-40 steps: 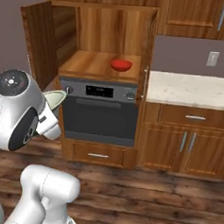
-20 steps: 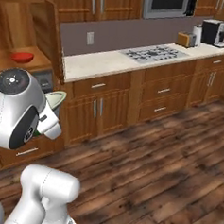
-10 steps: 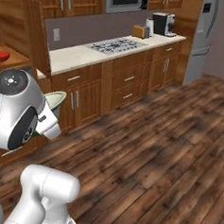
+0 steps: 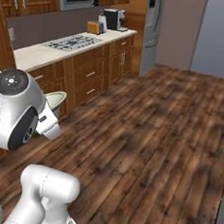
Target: Take the smaller bowl and place it next to the appetizer plate on the dining counter , and place the larger bowl next to the plate with cooked food.
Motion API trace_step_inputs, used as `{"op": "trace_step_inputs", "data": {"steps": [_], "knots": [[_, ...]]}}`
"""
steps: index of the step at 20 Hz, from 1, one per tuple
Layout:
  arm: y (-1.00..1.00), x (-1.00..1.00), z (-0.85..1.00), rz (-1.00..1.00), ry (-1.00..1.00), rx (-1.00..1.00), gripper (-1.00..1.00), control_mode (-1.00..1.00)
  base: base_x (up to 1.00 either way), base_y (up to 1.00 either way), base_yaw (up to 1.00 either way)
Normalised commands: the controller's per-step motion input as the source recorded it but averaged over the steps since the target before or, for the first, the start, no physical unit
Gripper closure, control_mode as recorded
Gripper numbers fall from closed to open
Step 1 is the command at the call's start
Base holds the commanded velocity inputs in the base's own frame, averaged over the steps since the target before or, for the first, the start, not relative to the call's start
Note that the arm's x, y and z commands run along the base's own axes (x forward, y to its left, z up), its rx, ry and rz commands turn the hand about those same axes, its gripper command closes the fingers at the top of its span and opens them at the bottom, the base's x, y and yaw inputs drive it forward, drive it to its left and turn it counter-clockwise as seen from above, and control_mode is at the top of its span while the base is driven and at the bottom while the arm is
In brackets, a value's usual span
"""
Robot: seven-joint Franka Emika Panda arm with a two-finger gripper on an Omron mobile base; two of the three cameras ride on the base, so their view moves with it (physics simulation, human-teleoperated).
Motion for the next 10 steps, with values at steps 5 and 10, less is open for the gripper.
{"op": "trace_step_inputs", "data": {"steps": [5,10], "knots": [[0.0,0.0,0.0,0.0,0.0,0.0,1.0,1.0,-0.27,-0.13,-0.36],[0.0,0.0,0.0,0.0,0.0,0.0,1.0,1.0,0.0,-0.67,-0.17]]}}
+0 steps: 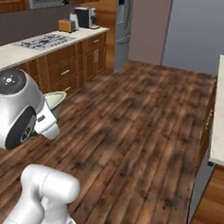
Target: Take the smaller bowl and place it next to the appetizer plate on the dining counter , and place the larger bowl next to the plate with cooked food.
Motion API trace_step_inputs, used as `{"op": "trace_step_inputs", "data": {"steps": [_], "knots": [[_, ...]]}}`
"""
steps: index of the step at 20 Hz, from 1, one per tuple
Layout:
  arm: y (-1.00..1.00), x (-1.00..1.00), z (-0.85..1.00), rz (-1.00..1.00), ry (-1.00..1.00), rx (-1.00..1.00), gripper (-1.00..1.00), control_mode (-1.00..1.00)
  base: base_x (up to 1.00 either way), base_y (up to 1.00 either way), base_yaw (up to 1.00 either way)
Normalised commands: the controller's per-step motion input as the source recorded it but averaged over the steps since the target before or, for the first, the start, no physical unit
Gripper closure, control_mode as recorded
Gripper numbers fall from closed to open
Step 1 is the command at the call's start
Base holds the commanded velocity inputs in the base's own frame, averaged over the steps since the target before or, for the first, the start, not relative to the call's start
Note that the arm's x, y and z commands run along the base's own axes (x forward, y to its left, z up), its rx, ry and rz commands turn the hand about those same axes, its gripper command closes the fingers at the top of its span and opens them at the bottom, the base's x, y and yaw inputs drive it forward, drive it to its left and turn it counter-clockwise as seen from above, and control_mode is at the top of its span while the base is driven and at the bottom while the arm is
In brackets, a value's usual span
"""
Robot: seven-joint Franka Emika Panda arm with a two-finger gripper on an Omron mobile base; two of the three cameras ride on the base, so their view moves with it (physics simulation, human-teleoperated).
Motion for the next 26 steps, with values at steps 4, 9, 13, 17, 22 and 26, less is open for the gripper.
{"op": "trace_step_inputs", "data": {"steps": [4,9,13,17,22,26], "knots": [[0.0,0.0,0.0,0.0,0.0,0.0,1.0,1.0,0.0,-1.0,-0.07],[0.0,0.0,0.0,0.0,0.0,0.0,1.0,1.0,0.0,-1.0,0.0],[0.0,0.0,0.0,0.0,0.0,0.0,1.0,1.0,0.0,-1.0,0.0],[0.0,0.0,0.0,0.0,0.0,0.0,1.0,1.0,0.0,-1.0,0.0],[0.0,0.0,0.0,0.0,0.0,0.0,1.0,1.0,0.0,-1.0,-0.04],[0.0,0.0,0.0,0.0,0.0,0.0,1.0,1.0,0.0,-1.0,-0.17]]}}
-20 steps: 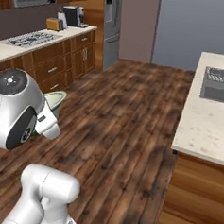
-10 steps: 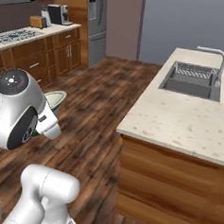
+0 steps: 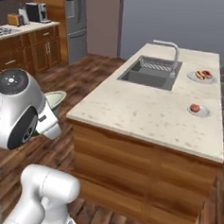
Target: Take the smaller bowl and place it next to the appetizer plate on the dining counter , and place the larger bowl next to the plate with cooked food.
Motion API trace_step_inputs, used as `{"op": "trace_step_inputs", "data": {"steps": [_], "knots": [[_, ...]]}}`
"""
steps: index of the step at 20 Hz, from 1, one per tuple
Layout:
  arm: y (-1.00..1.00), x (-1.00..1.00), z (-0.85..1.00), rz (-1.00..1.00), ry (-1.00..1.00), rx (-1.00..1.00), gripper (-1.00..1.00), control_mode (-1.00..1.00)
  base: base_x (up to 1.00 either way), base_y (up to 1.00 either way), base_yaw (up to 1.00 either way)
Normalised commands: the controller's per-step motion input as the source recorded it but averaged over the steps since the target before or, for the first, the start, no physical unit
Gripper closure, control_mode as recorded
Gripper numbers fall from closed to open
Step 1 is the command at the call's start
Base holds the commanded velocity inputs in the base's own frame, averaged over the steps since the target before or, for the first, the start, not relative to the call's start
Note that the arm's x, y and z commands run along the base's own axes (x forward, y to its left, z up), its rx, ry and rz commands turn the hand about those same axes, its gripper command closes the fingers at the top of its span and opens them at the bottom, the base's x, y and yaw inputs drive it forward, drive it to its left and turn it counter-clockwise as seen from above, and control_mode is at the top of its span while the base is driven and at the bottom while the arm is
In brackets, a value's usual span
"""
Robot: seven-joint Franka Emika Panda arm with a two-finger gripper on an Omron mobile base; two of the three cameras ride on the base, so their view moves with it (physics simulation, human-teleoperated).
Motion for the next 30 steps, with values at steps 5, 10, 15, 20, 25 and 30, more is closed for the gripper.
{"op": "trace_step_inputs", "data": {"steps": [5,10,15,20,25,30], "knots": [[0.0,0.0,0.0,0.0,0.0,0.0,1.0,1.0,0.01,-1.0,-0.22],[0.0,0.0,0.0,0.0,0.0,0.0,1.0,1.0,0.16,-1.0,-0.19],[0.0,0.0,0.0,0.0,0.0,0.0,1.0,1.0,0.33,-1.0,-0.03],[0.0,0.0,0.0,0.0,0.0,0.0,1.0,1.0,0.55,-1.0,0.08],[0.0,0.0,0.0,0.0,0.0,0.0,1.0,1.0,0.51,-1.0,0.29],[0.0,0.0,0.0,0.0,0.0,0.0,1.0,1.0,0.57,-0.99,0.47]]}}
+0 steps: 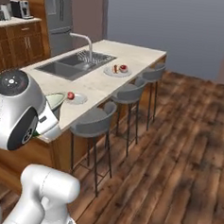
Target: Take the smaller bowl and place it next to the appetizer plate on the dining counter , and place the larger bowl next to the plate with cooked food.
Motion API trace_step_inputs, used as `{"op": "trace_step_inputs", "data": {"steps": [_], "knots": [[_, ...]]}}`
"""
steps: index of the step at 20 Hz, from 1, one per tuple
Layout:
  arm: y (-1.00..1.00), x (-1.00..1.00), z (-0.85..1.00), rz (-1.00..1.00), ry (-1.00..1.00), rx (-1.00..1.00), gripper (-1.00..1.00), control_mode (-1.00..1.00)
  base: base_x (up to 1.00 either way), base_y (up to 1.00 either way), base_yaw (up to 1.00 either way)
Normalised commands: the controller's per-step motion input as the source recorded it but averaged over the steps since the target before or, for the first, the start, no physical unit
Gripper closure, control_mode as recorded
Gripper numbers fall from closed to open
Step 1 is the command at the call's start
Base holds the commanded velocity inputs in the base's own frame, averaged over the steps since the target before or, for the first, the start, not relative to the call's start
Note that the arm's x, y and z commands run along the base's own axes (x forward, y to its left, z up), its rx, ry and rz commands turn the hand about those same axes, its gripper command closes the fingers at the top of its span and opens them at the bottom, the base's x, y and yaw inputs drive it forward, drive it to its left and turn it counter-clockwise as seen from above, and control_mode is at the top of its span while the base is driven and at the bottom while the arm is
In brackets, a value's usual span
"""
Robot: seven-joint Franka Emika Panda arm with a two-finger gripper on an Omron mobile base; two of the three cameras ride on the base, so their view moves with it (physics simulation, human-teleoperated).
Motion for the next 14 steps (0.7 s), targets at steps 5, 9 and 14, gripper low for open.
{"op": "trace_step_inputs", "data": {"steps": [5,9,14], "knots": [[0.0,0.0,0.0,0.0,0.0,0.0,1.0,1.0,0.6,-0.98,0.5],[0.0,0.0,0.0,0.0,0.0,0.0,1.0,1.0,0.68,-1.0,0.48],[0.0,0.0,0.0,0.0,0.0,0.0,1.0,1.0,0.73,-1.0,0.45]]}}
